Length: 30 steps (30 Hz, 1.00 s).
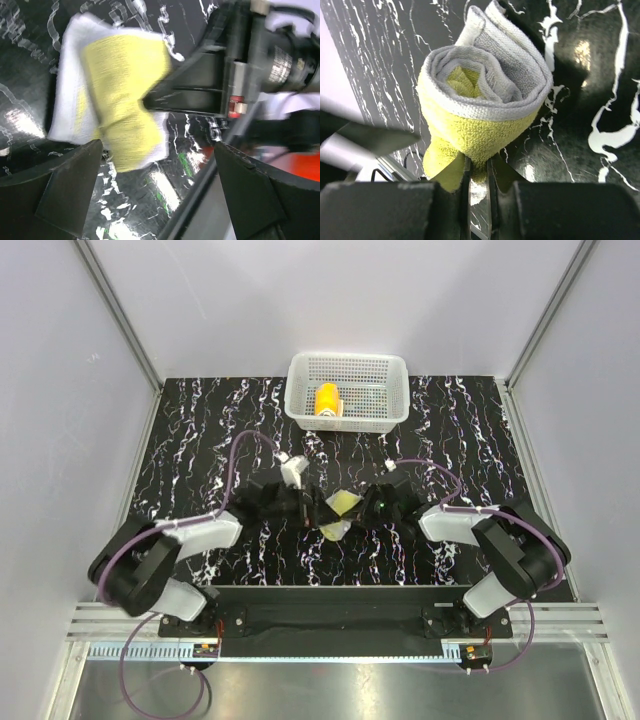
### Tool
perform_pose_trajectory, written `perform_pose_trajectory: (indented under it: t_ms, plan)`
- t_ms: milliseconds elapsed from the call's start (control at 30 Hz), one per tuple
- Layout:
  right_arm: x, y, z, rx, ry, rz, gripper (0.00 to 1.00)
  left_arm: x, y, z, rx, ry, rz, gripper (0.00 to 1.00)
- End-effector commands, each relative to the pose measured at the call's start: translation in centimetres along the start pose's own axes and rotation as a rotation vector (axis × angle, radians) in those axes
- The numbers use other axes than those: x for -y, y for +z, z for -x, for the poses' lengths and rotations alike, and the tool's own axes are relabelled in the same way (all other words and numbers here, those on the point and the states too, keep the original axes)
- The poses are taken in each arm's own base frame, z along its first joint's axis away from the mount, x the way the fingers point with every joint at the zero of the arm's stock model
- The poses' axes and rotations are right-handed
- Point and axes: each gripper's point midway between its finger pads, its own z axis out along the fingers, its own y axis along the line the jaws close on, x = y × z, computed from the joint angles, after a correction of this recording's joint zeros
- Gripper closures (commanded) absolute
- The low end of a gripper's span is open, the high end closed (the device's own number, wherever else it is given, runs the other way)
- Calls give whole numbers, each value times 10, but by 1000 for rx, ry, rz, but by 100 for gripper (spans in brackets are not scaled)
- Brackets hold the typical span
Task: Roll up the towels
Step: Roll the towel
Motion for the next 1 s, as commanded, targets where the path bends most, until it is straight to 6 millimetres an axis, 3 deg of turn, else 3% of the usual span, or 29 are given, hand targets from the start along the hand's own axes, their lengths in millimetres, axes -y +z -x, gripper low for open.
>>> perform_pose_trajectory:
  t_ms: [0,33,67,100,167,200,467,633,667,700,833,967]
  plan:
    - [12,-4,-7,-18,15,-83,97,7,-7,0,32,350,266,1]
    - [12,-4,-7,-24,15,-93,97,2,-12,12,95,419,361,1]
    - [12,-4,-7,-26,16,-97,97,12,-16,15,126,459,372,1]
    - [11,-4,-8,-33,19,-99,97,22,-14,4,117,510,368,1]
    - [12,-4,-7,-36,27,-107,97,27,-17,7,157,581,410,1]
    - [11,-4,-9,-44,31,-106,97,37,-12,-2,146,622,391,1]
    - [9,-6,-12,-66,41,-104,98,19,27,-37,16,750,508,1]
    - [5,-12,-13,-71,38,-94,97,13,37,-36,14,761,573,1]
    - [5,-13,-13,-72,36,-94,97,11,42,-37,-1,768,582,5]
    - [4,-14,-14,-74,38,-91,97,9,44,-37,-10,773,595,17]
    - [-1,-20,-15,-81,34,-78,96,2,54,-43,-61,783,622,41]
    - [-4,-25,-18,-104,24,-63,96,-1,61,-43,-84,775,600,55]
